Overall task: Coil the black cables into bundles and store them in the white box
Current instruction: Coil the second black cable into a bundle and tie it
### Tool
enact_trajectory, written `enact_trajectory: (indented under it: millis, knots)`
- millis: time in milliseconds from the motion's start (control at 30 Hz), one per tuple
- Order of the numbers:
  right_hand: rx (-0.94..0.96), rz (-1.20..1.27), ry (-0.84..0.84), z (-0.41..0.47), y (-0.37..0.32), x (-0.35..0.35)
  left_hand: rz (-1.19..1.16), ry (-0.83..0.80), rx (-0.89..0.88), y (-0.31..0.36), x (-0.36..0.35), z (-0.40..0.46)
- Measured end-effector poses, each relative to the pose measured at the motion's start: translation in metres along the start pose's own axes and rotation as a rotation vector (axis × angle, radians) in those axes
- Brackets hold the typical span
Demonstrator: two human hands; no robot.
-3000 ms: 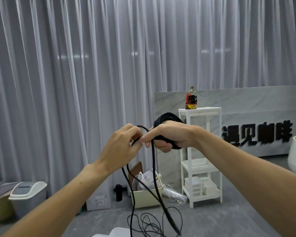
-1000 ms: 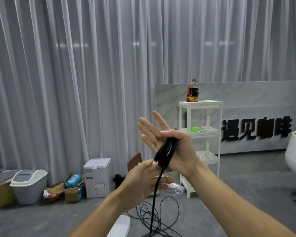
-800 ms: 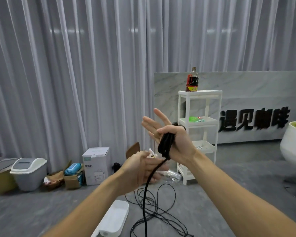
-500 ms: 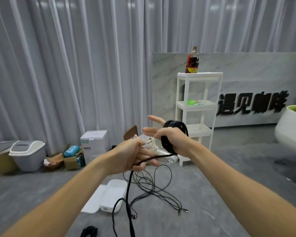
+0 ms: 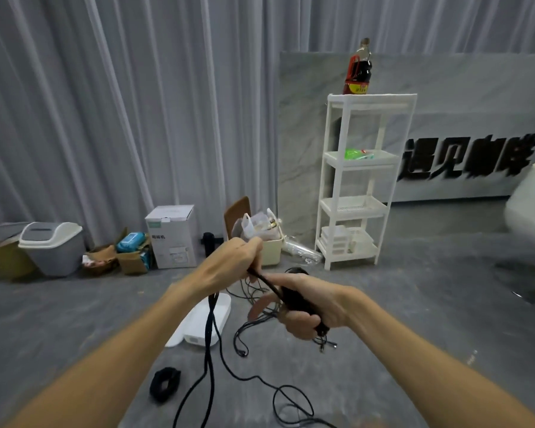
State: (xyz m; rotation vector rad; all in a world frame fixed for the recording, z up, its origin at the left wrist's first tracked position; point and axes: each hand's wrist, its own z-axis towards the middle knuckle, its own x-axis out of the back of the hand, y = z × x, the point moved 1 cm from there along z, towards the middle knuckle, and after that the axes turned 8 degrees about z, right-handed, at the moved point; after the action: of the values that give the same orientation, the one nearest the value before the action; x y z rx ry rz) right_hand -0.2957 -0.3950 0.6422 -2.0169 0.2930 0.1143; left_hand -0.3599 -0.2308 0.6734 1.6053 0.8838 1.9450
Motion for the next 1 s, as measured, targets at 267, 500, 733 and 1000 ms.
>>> enact_trajectory:
  millis: [267,500,733,1000]
  knots:
    - [0.248,0.188,-0.047,0.040,0.030,-0.017,-0.267,-0.077,0.013,-0.018,-0.041,0.001]
    - [0.287,0.548,-0.590,0.046,0.055,-0.014,-0.658,-0.203,0.114,-0.054,-0.072,-0.004]
    - [0.538,0.765,-0.351,0.056,0.052,-0.010,-1.096,-0.241,0.251,-0.076,-0.102,-0.020]
    - [0.590,1.044,-0.396,0.045,0.033,-0.008,-1.306,-0.295,0.249,-0.083,-0.095,-0.033]
